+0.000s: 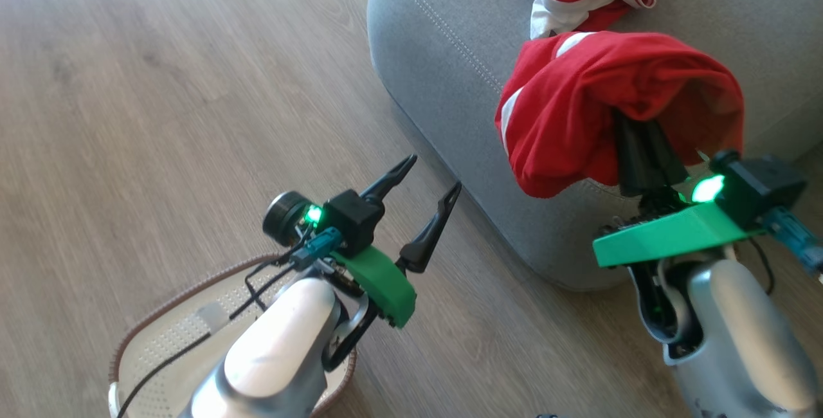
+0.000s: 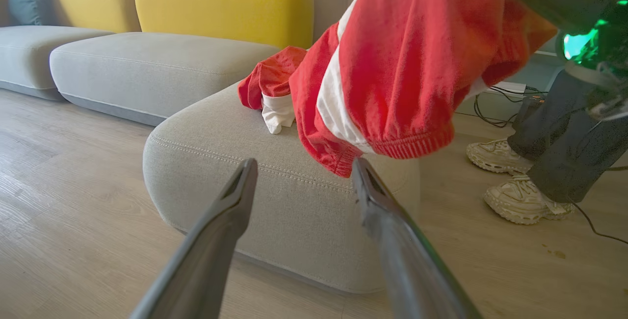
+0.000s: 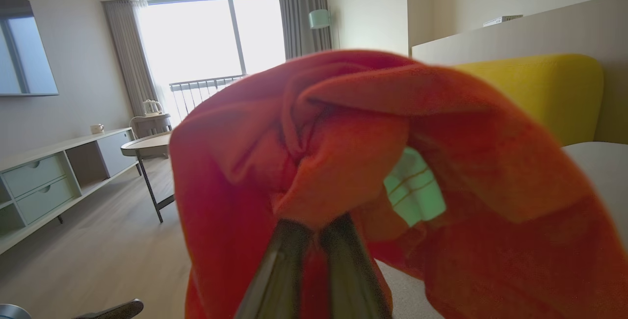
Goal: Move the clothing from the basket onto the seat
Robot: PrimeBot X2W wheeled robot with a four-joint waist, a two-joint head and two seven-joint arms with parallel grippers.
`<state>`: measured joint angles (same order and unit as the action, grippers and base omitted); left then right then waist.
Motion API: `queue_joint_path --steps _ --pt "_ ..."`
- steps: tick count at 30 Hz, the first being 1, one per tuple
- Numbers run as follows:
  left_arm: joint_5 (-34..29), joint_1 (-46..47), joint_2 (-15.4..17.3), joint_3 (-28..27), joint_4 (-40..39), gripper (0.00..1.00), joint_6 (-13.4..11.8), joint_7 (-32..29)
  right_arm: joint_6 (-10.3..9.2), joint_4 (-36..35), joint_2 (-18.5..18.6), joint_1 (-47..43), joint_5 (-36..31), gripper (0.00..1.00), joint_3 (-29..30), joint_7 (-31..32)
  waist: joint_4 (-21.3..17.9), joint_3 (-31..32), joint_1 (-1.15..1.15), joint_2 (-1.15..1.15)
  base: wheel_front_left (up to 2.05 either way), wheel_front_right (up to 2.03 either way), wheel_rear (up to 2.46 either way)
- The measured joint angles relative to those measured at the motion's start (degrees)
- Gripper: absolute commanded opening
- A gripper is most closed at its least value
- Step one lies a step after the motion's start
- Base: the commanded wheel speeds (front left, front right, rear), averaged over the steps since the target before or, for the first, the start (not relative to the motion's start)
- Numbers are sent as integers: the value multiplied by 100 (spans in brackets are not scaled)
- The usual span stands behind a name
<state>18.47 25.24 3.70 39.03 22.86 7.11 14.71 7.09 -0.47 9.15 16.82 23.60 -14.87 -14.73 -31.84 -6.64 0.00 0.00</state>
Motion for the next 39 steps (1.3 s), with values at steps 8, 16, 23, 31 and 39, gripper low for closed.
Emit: queue_joint_path --steps 8,16,23,31,39 --pt "185 226 13 308 10 100 1 0 0 -207 -107 -172 -177 0 350 0 -41 -200 0 0 0 0 0" --pt "187 263 205 508 -160 100 1 0 0 -177 -59 243 -305 0 870 -1 -52 -561 0 0 0 0 0" --pt "124 438 459 537 -318 100 1 0 0 205 388 1270 -347 0 1065 -1 -64 -1029 1 0 0 0 0" --pt "-78 700 658 533 -434 100 -1 -4 0 667 615 2301 -353 0 1596 -1 -70 -1684 1 0 0 0 0" --pt "-164 983 780 576 -573 100 -1 -138 0 1085 1028 3272 -393 0 2182 -3 90 -2400 2 0 0 0 0"
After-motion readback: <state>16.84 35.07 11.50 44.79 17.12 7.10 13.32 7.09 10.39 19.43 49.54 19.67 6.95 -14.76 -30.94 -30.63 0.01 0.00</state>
